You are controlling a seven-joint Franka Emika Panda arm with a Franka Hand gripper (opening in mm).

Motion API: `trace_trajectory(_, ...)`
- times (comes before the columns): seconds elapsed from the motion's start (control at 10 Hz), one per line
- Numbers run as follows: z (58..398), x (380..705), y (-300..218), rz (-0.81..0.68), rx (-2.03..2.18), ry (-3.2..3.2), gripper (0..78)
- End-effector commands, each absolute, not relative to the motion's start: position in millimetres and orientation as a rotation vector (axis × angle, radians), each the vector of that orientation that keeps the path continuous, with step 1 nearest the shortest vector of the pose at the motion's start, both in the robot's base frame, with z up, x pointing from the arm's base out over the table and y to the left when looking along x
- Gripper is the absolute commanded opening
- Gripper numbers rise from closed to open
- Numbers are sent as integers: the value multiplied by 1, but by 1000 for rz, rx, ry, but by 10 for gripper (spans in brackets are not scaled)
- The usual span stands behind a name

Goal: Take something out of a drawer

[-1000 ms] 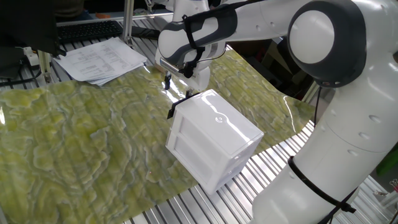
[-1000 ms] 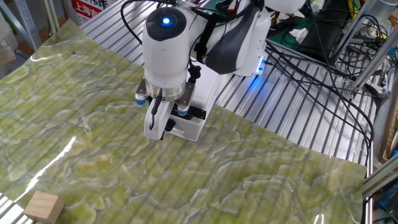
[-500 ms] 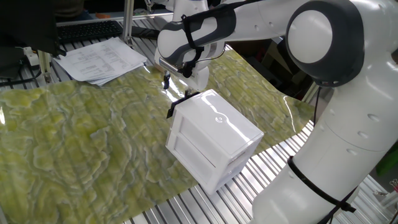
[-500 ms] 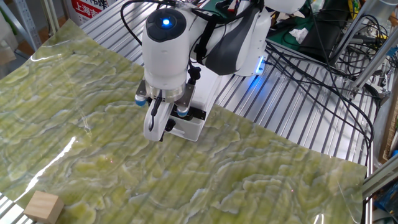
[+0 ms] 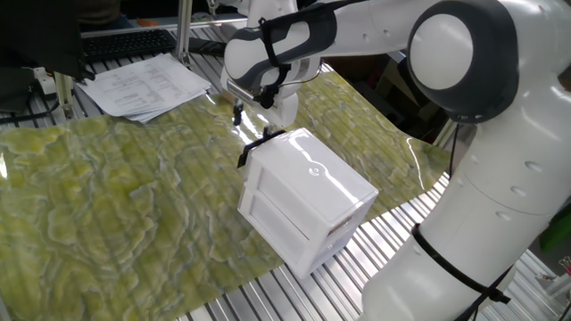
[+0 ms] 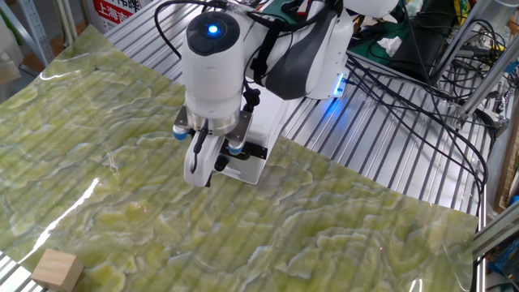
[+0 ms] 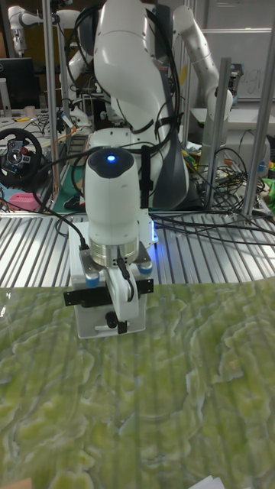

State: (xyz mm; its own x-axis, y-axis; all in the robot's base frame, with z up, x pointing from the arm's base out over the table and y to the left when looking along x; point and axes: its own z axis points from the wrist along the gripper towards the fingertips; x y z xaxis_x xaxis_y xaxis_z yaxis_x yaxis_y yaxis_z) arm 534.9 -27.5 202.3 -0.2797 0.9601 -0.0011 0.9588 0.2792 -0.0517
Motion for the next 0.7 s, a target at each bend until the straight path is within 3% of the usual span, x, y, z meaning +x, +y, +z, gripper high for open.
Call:
trace_trajectory(0.1, 203, 543, -26, 60, -1875, -2484, 774)
trace_trajectory(0.7, 204, 561, -23, 51, -1877, -2482, 774)
